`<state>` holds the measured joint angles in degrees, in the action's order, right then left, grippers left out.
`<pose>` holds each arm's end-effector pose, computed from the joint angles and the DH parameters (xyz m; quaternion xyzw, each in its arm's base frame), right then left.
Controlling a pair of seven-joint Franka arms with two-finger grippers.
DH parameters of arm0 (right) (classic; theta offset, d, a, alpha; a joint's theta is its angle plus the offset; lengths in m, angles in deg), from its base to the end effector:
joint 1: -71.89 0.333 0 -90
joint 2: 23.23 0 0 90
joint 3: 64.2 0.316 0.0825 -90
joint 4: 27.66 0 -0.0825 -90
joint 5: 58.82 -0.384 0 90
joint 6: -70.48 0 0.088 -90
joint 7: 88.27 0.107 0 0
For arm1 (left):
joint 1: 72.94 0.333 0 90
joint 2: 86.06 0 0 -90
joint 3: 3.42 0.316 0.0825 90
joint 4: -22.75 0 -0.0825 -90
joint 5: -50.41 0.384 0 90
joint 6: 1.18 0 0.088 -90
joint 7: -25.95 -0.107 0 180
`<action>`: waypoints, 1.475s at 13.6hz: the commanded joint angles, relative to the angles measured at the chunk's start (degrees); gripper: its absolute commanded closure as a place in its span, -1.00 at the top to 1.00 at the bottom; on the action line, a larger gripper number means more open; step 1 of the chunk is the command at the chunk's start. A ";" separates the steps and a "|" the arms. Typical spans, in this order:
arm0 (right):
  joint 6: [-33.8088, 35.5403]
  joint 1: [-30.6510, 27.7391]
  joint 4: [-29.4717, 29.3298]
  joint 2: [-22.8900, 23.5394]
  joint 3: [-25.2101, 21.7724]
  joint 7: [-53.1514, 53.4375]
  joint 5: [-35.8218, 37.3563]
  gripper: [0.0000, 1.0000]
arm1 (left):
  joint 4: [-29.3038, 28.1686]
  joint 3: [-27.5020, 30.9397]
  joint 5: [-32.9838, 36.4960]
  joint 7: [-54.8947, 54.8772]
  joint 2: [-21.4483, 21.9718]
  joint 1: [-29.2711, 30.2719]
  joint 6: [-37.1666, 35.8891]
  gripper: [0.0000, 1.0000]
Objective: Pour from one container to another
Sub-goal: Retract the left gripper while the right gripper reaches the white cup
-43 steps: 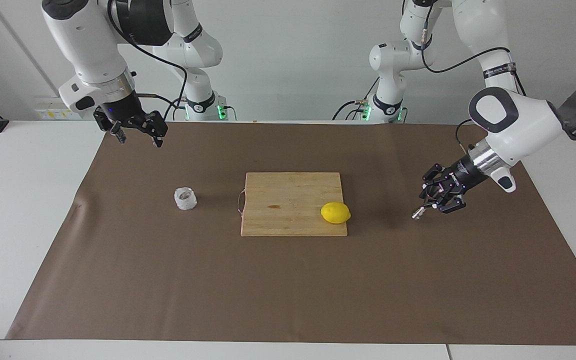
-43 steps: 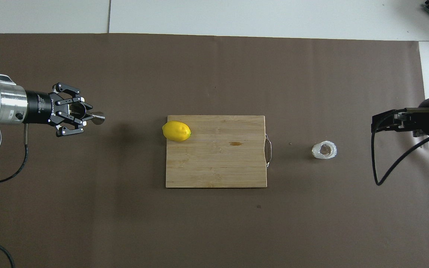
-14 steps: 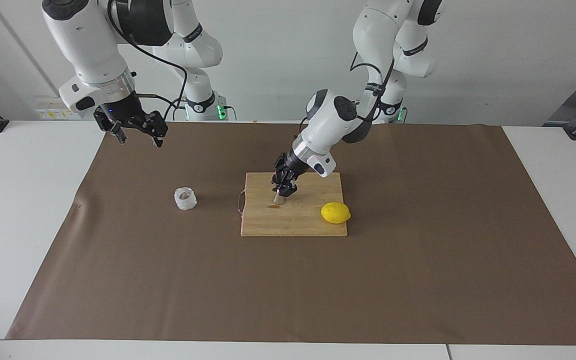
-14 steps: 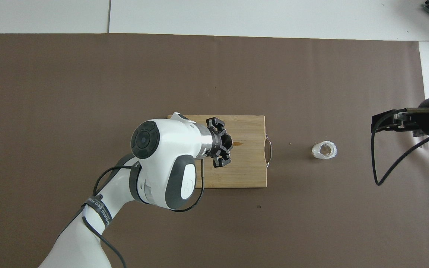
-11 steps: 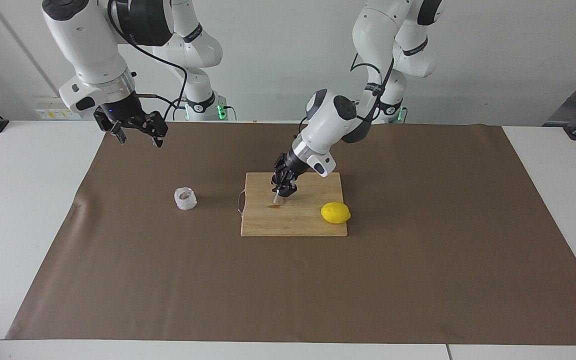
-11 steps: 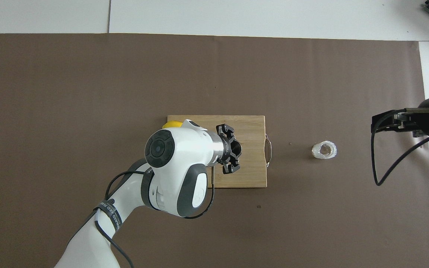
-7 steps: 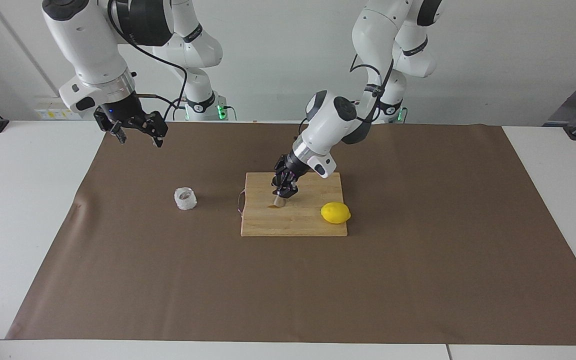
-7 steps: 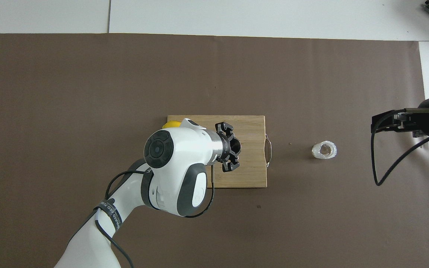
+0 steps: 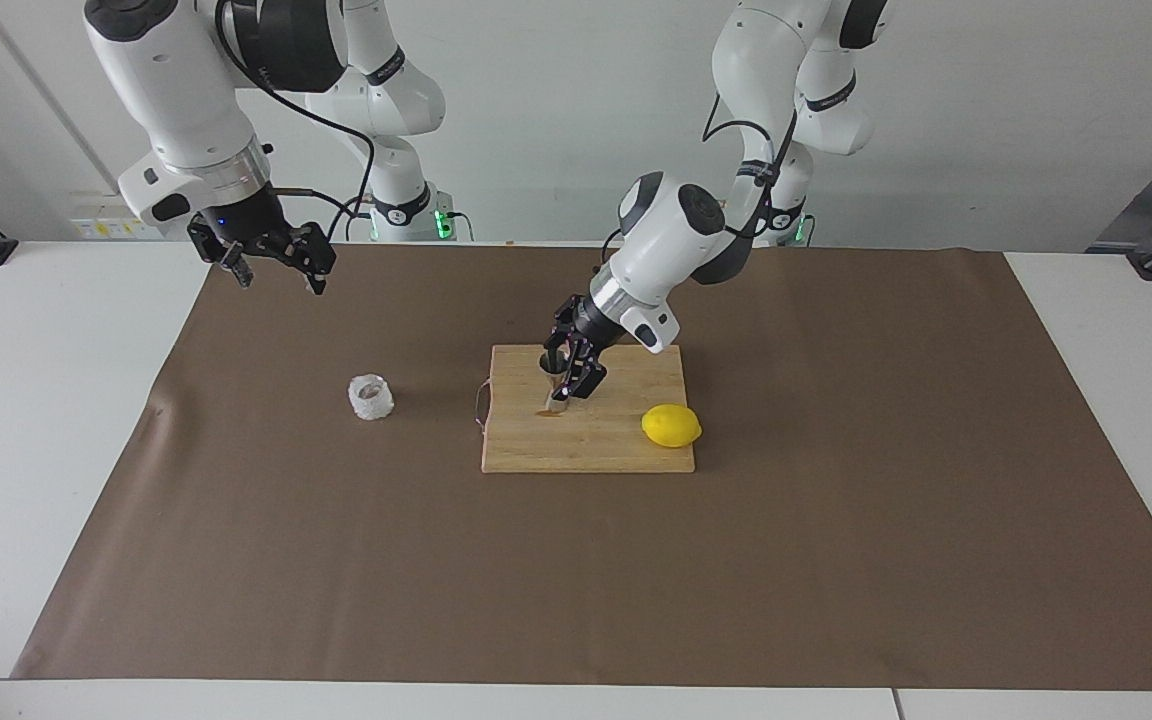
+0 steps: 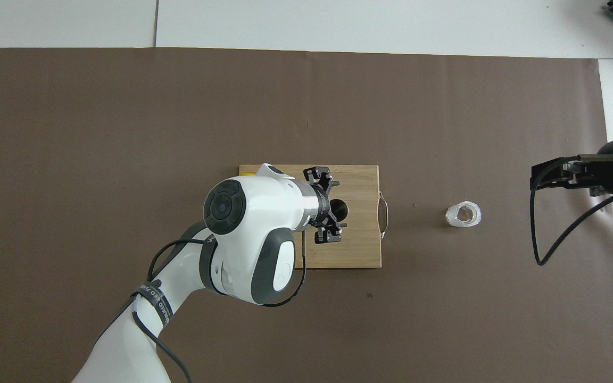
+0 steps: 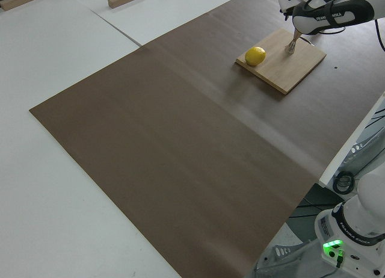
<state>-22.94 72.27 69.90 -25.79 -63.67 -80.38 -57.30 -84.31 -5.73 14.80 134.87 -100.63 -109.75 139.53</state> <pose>0.5430 0.0060 0.5917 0.9980 -0.0599 -0.0127 0.0145 0.5036 -0.4072 0.4147 0.6530 0.7027 -0.1825 0.2156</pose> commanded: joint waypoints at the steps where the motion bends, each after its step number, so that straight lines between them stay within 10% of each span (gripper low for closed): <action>1: -0.62 -0.12 1.23 -1.21 0.17 0.55 -0.20 1.00 | -0.95 0.02 5.79 -0.55 5.77 5.51 -7.71 1.00; 9: -5.90 0.06 7.11 -3.41 0.26 -10.85 -0.20 1.00 | 0.20 -0.07 17.51 -26.25 14.03 22.11 -24.15 1.00; 20: -17.58 -3.63 19.14 -4.20 0.00 -59.71 -11.43 1.00 | 0.28 -0.07 29.96 -80.66 18.00 36.20 -37.87 1.00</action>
<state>-37.99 70.01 84.70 -28.14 -63.83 -133.38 -64.80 -83.39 -4.96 41.00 62.14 -83.73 -74.51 103.56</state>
